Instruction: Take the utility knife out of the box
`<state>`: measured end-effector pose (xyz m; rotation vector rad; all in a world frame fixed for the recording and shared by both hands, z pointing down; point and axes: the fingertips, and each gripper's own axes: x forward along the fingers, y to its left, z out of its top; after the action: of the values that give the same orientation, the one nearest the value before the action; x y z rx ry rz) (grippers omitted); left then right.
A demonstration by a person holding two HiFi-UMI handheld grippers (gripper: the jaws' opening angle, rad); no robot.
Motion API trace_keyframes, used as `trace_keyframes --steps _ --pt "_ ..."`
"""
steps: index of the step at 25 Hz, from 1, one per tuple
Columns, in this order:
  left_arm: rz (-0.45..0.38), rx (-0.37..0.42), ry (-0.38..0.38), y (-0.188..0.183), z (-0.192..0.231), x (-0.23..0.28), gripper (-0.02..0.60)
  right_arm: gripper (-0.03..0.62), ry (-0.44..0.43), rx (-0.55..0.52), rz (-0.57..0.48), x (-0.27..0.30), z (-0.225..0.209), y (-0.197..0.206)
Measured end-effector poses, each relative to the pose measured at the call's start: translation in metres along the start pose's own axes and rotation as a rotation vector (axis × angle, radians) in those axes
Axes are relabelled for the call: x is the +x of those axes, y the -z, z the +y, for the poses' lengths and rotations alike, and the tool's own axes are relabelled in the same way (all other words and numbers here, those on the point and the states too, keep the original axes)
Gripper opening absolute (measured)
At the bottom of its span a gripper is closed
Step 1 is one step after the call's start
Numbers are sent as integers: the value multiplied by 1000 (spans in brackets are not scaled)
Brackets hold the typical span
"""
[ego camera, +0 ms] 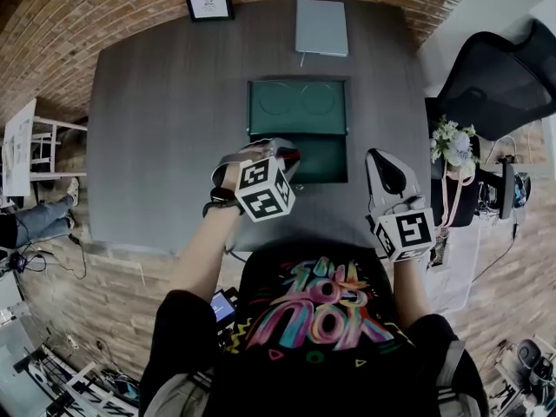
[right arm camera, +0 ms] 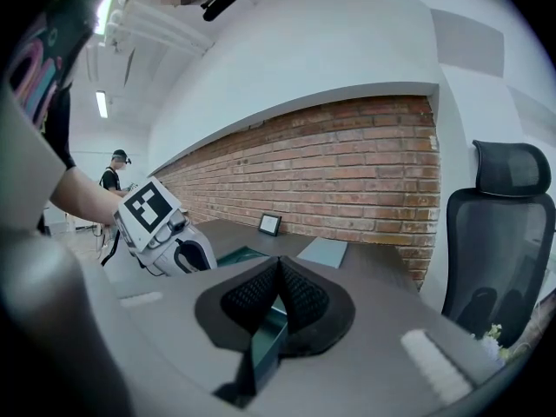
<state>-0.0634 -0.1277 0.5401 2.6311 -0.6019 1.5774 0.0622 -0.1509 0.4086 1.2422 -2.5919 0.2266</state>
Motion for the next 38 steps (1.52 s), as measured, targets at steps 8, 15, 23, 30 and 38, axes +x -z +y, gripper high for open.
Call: trace_keyframes --steps 8,15,23,30,38 --pt "-114 -78 -114 -17 15 -36 63 0 -5 -8 -4 -3 6 -4" --pt "-262 -174 -240 -37 32 -74 63 2 -20 -15 -5 0 11 -8" --pt "-473 -401 -384 -38 51 -121 63 0 -29 -16 -12 5 13 -15" --pt "-644 -540 -488 -39 60 -155 63 0 -28 -12 -4 5 10 -13" --pt "-738 -702 -523 -24 51 -161 64 1 -17 -3 -10 5 4 -11"
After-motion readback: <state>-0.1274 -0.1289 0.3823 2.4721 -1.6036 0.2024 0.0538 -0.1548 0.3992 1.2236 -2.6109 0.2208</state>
